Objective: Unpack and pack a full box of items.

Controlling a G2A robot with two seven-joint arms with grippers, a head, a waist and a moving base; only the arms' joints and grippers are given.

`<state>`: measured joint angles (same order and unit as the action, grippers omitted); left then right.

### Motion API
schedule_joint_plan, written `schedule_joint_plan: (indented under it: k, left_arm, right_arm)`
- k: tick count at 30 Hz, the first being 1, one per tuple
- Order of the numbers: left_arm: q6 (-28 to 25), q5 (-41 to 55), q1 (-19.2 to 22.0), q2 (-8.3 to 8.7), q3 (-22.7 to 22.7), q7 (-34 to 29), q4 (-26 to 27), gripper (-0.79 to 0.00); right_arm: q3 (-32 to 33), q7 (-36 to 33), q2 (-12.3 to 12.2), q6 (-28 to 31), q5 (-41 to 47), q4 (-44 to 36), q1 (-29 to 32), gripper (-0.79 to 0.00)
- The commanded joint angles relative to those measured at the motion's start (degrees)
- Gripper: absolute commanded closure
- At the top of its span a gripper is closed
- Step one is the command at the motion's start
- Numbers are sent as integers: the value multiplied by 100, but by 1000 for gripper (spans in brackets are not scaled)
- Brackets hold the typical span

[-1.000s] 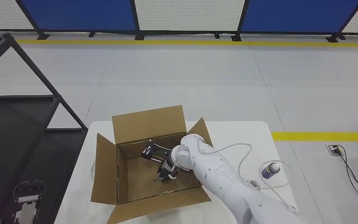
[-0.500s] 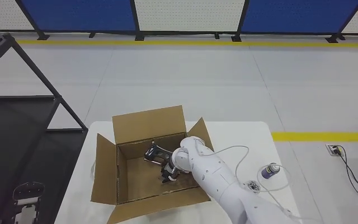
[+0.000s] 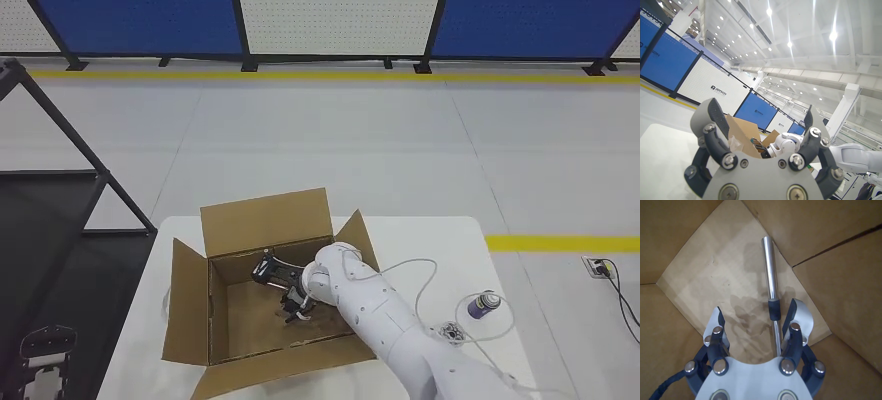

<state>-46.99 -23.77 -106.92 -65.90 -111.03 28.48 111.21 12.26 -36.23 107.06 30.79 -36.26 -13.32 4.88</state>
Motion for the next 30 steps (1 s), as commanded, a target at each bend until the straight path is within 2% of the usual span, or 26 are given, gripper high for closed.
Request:
schedule_joint_plan:
  k: [1, 11, 16, 21, 24, 27, 30]
  left_arm:
    - [-17, -9, 4, -17, 1, -22, -2, -785]
    - [-67, -24, 2, -107, -58, -69, 15, -785]
    - [-79, -35, 18, -151, -76, -83, -13, -785]
    - [-102, -48, 37, -193, -89, -106, -14, -785]
    - [-122, -49, 39, -217, -112, -115, -22, -785]
    - [-158, -39, 28, -243, -139, -112, -30, -785]
    - [-192, -24, 15, -268, -179, -103, -38, -785]
  right_arm:
    - [17, -7, 3, -5, -29, 36, -5, -665]
    - [162, -532, 63, 54, 62, 165, 66, -668]
    - [179, -508, 78, 422, -23, 154, 79, -690]
    - [190, -441, 102, 521, -135, 130, 90, -699]
    - [204, -266, 117, 405, -211, 126, 90, -699]
    - [233, -112, 138, 152, -260, 130, 99, -606]
    - [253, -133, 167, 22, -298, 130, 108, -634]
